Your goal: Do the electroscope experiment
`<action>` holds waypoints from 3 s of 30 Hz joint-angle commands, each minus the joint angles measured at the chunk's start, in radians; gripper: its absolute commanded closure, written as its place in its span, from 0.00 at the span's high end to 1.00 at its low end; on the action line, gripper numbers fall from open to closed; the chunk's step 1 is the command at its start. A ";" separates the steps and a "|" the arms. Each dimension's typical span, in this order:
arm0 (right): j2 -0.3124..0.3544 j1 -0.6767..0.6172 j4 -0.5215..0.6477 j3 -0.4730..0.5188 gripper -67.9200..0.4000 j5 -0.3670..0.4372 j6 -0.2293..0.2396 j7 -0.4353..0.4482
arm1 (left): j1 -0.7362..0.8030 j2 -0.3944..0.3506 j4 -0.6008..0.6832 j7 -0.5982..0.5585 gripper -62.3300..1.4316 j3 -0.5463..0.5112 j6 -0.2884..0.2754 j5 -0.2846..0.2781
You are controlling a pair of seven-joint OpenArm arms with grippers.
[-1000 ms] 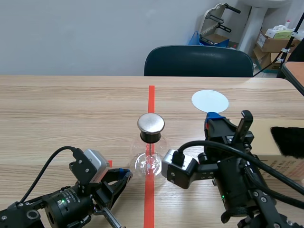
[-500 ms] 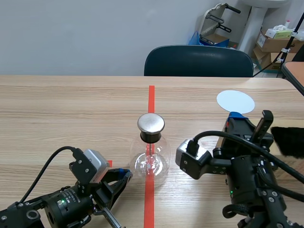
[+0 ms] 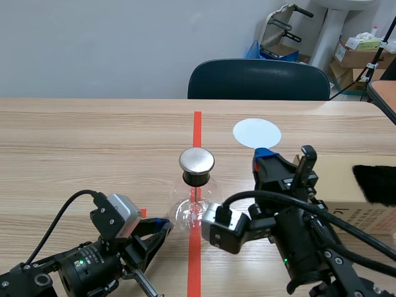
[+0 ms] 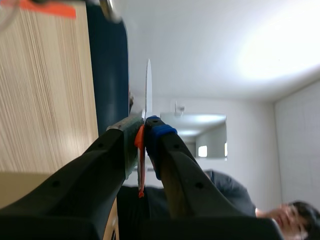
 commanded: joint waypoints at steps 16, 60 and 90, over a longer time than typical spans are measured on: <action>0.003 0.009 0.022 -0.001 0.02 -0.003 -0.016 0.318 | -0.003 0.003 0.011 -0.014 0.07 -0.008 -0.002 -0.002; 0.003 0.009 0.023 -0.001 0.02 0.001 -0.015 -0.037 | -0.003 0.003 0.011 -0.018 0.07 -0.008 -0.001 -0.002; 0.003 0.009 0.023 -0.001 0.02 0.000 -0.015 -0.274 | -0.003 0.003 0.011 -0.018 0.07 -0.008 -0.002 -0.002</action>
